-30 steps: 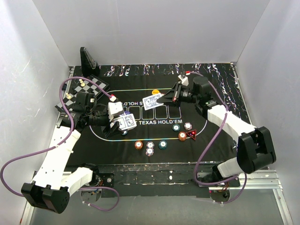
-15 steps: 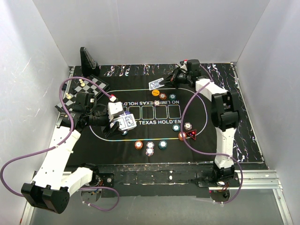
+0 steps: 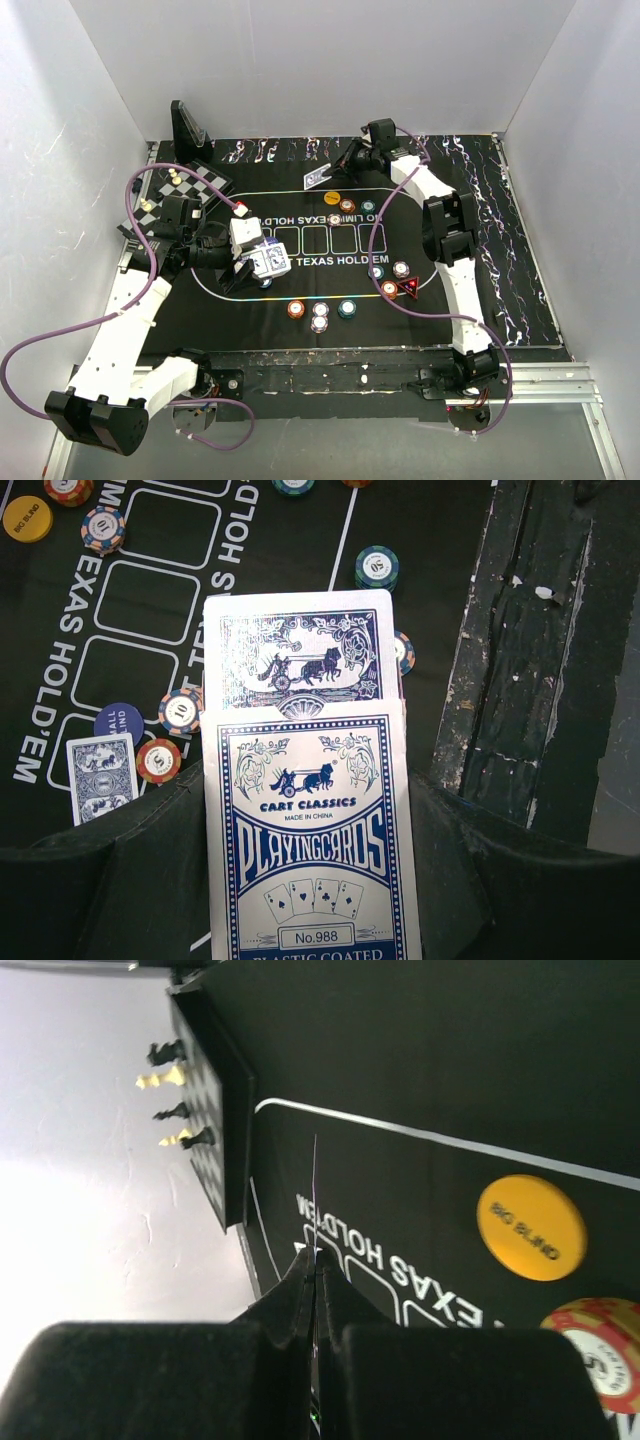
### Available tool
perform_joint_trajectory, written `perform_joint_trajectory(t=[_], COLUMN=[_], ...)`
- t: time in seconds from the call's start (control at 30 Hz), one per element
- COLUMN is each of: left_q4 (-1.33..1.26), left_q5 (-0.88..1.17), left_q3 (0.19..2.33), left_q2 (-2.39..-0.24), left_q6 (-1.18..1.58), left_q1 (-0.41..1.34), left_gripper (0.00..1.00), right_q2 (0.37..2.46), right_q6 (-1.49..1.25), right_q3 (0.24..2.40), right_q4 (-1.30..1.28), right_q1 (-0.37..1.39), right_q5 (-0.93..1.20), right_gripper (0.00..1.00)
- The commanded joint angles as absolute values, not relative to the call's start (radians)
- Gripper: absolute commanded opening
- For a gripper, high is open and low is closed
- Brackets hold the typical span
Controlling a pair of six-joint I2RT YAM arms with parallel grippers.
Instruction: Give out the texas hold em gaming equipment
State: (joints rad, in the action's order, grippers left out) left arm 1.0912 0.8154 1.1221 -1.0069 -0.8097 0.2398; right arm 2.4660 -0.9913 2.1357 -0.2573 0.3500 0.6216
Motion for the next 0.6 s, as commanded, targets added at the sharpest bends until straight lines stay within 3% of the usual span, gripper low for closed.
perform_joint_trajectory(t=[0.0,0.17,0.37,0.47,0.57], left_q4=[1.085,1.083,1.085,1.086,1.086], left_q5=[0.838,0.841,0.833,0.828,0.828], left_q3=[1.158,1.160,1.155,1.149,1.150], left_q2=[-1.000,-1.003,-0.994,-0.992,-0.989], left_q6=[-0.819,-0.816,-0.812,-0.805,-0.804], left_q1=[0.241,0.242,0.242,0.241,0.242], left_gripper=[0.16,0.16,0.17,0.17,0.17], right_q2=[2.506,2.523,2.508,2.467,2.401], right_q6=[-0.985,-0.985,-0.957,-0.933,-0.914], right_q3=[2.183,2.184,2.184,2.155,2.109], right_q4=[-0.347,-0.370,-0.419,-0.443,-0.471], right_q1=[0.342,0.341,0.339,0.337,0.331], right_q5=[0.569,0.561,0.536,0.502,0.470], right_gripper=[0.01,0.19,0.62,0.76,0.84])
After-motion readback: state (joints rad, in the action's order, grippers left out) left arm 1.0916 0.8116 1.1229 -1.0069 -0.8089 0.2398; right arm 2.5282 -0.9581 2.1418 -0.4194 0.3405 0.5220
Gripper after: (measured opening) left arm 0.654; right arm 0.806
